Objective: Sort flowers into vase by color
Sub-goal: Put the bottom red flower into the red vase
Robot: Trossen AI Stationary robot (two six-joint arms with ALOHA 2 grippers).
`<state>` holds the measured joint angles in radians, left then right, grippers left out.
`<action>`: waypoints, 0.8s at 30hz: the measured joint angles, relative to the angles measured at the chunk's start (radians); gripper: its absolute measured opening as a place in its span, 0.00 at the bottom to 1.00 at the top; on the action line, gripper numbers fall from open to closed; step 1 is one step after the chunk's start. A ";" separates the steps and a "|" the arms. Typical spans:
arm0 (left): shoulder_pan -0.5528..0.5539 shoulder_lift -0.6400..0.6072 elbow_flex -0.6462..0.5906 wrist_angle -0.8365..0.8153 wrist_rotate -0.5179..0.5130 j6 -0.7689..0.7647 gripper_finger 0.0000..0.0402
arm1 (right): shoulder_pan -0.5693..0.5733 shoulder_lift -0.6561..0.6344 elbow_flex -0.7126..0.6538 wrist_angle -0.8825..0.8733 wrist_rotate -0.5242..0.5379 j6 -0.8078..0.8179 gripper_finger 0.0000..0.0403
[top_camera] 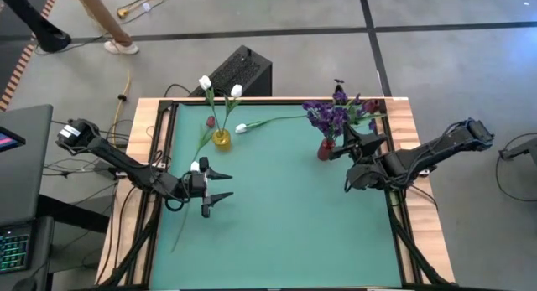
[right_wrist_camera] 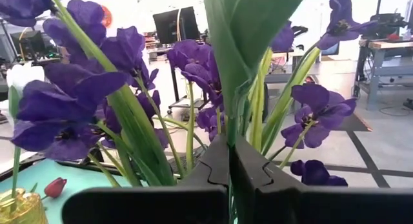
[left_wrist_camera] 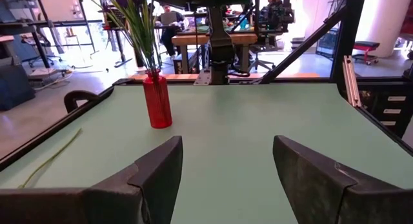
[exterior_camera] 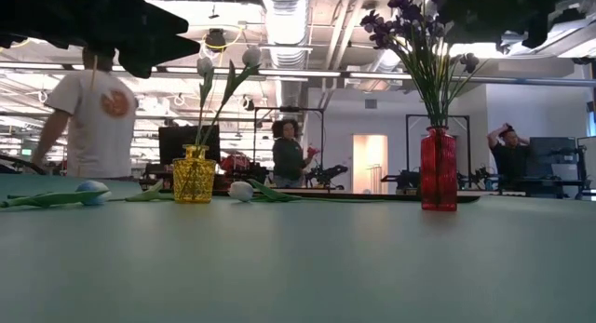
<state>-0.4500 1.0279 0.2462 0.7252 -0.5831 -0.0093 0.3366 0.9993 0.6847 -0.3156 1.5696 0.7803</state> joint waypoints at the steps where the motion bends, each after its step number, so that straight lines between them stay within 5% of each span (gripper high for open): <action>1: 0.000 0.000 0.000 0.000 0.000 0.000 0.57 | -0.003 0.001 0.000 0.003 0.000 0.000 0.06; 24: 0.000 0.000 0.000 -0.001 0.000 0.006 0.57 | -0.022 0.002 0.046 0.006 -0.005 -0.054 0.06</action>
<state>-0.4500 1.0279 0.2462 0.7240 -0.5827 -0.0037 0.3145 1.0011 0.7311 -0.3095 1.5642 0.7260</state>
